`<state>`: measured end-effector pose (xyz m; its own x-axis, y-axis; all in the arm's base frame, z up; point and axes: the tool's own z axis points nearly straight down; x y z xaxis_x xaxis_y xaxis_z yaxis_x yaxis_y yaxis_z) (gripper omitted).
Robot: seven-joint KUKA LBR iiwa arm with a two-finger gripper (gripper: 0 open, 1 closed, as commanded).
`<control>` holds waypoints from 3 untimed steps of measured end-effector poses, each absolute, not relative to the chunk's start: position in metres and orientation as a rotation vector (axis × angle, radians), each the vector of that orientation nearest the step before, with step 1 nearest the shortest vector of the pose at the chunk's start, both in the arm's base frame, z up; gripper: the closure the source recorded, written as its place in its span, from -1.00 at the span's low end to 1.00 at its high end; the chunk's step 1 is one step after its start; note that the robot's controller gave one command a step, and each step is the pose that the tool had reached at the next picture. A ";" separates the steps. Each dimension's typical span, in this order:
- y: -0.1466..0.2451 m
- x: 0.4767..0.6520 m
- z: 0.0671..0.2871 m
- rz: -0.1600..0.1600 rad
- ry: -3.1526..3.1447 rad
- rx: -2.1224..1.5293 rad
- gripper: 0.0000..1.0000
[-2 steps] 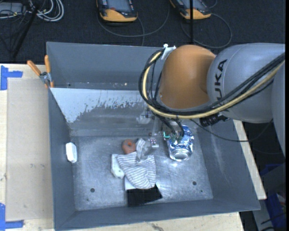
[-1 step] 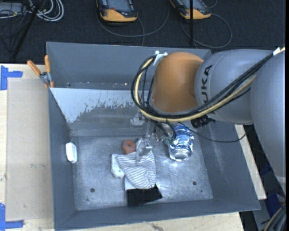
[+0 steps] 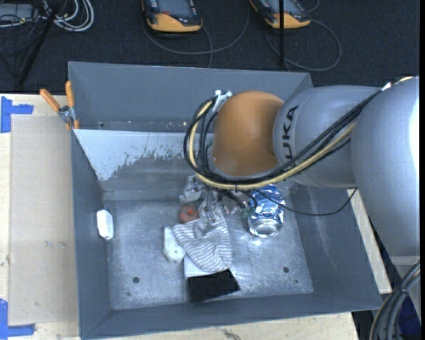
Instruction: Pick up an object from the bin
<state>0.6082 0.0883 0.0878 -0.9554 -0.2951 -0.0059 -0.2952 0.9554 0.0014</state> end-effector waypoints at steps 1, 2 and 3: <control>0.088 0.608 0.088 0.004 3.101 -0.467 1.00; 0.088 0.608 0.089 0.004 3.101 -0.467 1.00; 0.074 0.609 0.128 0.003 3.064 -0.656 1.00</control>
Offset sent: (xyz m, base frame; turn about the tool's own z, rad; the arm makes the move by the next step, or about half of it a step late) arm 0.0009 0.0040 0.2114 0.0501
